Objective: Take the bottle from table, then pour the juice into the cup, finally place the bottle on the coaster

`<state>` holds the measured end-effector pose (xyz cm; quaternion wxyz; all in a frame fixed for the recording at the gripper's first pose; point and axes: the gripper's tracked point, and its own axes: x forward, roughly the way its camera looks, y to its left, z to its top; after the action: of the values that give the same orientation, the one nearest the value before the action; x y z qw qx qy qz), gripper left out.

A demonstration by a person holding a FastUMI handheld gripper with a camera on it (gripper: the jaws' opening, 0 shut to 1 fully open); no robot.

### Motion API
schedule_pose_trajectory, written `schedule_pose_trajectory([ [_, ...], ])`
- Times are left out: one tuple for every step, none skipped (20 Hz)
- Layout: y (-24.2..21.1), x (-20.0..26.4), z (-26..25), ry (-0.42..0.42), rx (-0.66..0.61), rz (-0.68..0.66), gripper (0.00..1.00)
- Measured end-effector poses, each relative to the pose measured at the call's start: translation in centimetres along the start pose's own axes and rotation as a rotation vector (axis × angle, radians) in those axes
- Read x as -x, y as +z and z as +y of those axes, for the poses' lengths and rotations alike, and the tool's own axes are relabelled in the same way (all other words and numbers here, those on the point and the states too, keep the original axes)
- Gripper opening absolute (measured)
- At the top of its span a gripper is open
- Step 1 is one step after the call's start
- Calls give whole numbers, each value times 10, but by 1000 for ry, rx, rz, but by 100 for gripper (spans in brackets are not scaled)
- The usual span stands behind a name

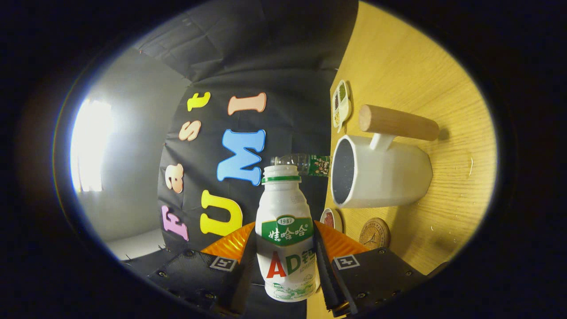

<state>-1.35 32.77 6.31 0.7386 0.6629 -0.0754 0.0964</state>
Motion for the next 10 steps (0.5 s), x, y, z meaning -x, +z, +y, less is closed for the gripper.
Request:
schedule_pose_trajectory([
  [-2,-2,0,1,22,10,65],
  [-3,-2,0,-1,54,17,65],
  [-6,-5,-1,-8,101,22,65],
  [-7,-6,-3,-17,158,28,65],
  [-10,-8,-5,-26,213,37,65],
  [-13,-9,-6,-32,264,45,65],
  [-17,-13,-5,-39,321,51,65],
  [-18,-15,-4,-42,382,53,65],
  [-21,-17,0,-31,440,58,65],
  [-26,-23,3,-32,489,73,65],
])
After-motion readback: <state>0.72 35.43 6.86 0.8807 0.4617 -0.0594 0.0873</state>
